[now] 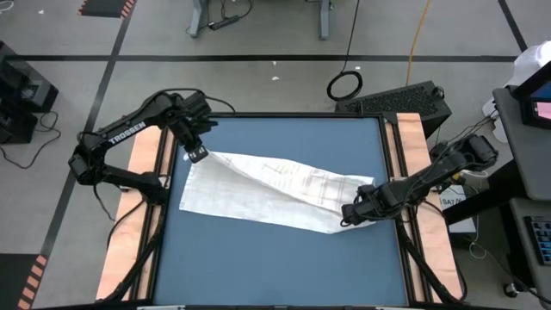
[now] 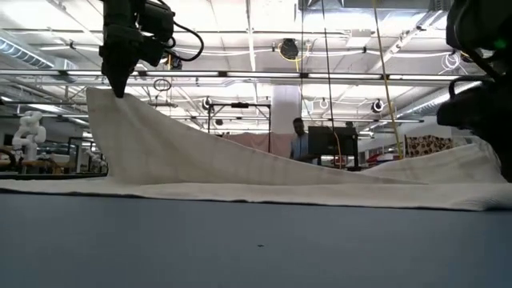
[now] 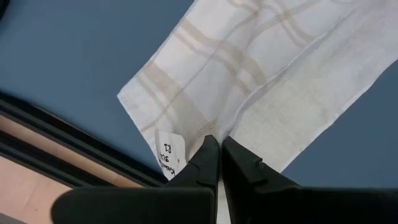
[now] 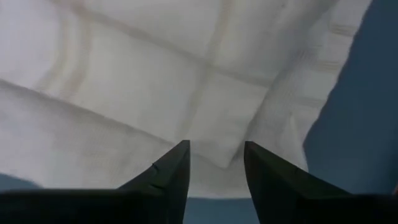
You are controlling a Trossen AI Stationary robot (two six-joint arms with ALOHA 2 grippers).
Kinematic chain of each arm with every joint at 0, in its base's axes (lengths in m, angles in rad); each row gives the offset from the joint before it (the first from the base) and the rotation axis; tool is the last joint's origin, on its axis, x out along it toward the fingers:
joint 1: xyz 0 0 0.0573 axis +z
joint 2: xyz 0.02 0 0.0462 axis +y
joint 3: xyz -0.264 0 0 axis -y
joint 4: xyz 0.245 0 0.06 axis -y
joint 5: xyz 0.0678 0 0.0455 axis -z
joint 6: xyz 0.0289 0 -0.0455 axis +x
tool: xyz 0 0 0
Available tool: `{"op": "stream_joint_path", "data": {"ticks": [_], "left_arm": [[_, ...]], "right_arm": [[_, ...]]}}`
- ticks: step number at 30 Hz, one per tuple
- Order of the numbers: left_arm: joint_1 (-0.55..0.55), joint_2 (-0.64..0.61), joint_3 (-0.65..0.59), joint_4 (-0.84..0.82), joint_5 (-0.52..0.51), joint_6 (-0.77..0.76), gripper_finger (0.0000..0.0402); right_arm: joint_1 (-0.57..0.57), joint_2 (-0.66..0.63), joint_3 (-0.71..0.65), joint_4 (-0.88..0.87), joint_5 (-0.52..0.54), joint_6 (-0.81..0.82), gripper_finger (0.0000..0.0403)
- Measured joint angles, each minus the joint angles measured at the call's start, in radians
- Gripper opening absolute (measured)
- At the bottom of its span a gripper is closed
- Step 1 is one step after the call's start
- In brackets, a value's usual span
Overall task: Roll towel into tight, uniform cylinder
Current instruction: Roll the white towel
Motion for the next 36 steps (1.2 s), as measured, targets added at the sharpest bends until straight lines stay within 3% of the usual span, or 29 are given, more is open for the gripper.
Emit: {"op": "stream_joint_path", "data": {"ticks": [7, 15, 22, 30, 33, 36], "left_arm": [[0.000, 0.000, 0.000, 0.000, -0.002, 0.000, 0.0012], [0.000, 0.000, 0.000, 0.021, -0.035, -0.001, 0.0012], [0.000, 0.000, 0.000, 0.020, -0.042, -0.001, 0.0012], [0.000, 0.000, 0.000, 0.013, -0.035, -0.021, 0.0012], [0.000, 0.000, 0.002, -0.003, 0.021, -0.054, 0.0012], [0.000, 0.000, 0.009, -0.013, 0.088, -0.055, 0.0012]], "right_arm": [[0.000, 0.009, -0.026, 0.048, 0.044, 0.000, 0.0114], [-0.005, 0.009, -0.025, 0.118, 0.082, 0.000, 0.0008], [-0.004, -0.025, -0.012, 0.131, 0.042, -0.023, 0.0002], [-0.004, -0.061, 0.112, -0.029, -0.071, -0.092, 0.0001], [0.002, -0.061, 0.140, -0.057, -0.140, -0.105, 0.0001], [0.023, -0.061, 0.145, -0.081, -0.123, -0.051, 0.0000]]}}
